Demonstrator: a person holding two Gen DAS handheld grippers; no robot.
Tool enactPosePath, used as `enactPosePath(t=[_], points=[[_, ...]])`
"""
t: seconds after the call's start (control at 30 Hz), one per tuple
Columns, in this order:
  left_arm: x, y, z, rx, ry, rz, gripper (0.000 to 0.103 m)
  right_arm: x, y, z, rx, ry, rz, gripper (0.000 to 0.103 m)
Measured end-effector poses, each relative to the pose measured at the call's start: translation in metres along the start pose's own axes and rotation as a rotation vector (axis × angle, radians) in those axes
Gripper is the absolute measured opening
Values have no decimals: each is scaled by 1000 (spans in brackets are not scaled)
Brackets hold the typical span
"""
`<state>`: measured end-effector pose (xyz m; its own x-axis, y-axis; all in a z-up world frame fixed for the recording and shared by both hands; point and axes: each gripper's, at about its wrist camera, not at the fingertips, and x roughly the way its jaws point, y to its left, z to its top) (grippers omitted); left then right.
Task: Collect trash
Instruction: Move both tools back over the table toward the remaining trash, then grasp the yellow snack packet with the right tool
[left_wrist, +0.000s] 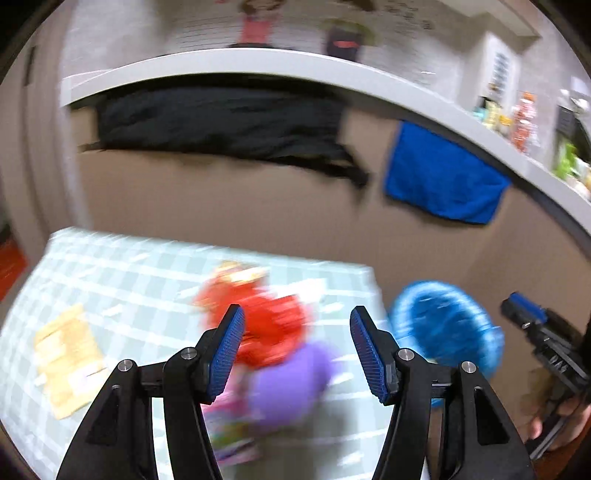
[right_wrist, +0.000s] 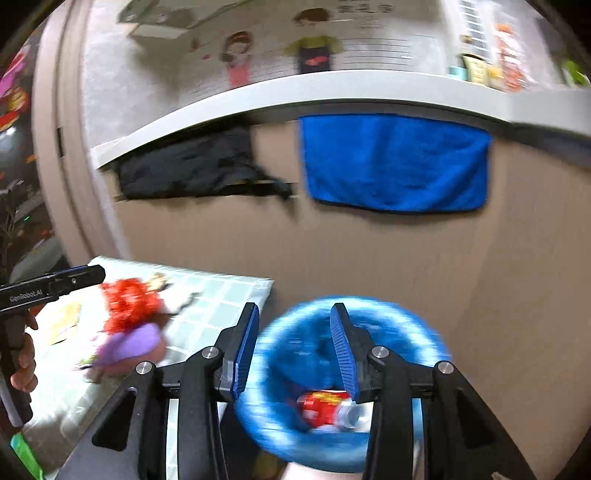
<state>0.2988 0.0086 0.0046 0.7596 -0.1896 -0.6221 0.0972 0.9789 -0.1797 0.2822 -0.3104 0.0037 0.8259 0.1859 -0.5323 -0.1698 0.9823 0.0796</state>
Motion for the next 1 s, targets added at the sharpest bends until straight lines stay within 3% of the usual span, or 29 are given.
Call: enactPosePath(t=[0.1,0.3,0.67,0.83,1.0], points=[[-16,53,-15,-60,-2,96,60,11,47,2,-57,24,72,37],[-50,140,-41,-143,-8,202,60,31,144,-2,-132,77,252,37],[-101,279,-94,-352,-7,305,55,100,322,-35,-263,286,555,38],[-112,313,-114,-425,-9,321,55,152,381,-47,-281,399,595,38],[-114,332,-128,-453,-1,309,55,192,418,-58,-265,463,571,40]])
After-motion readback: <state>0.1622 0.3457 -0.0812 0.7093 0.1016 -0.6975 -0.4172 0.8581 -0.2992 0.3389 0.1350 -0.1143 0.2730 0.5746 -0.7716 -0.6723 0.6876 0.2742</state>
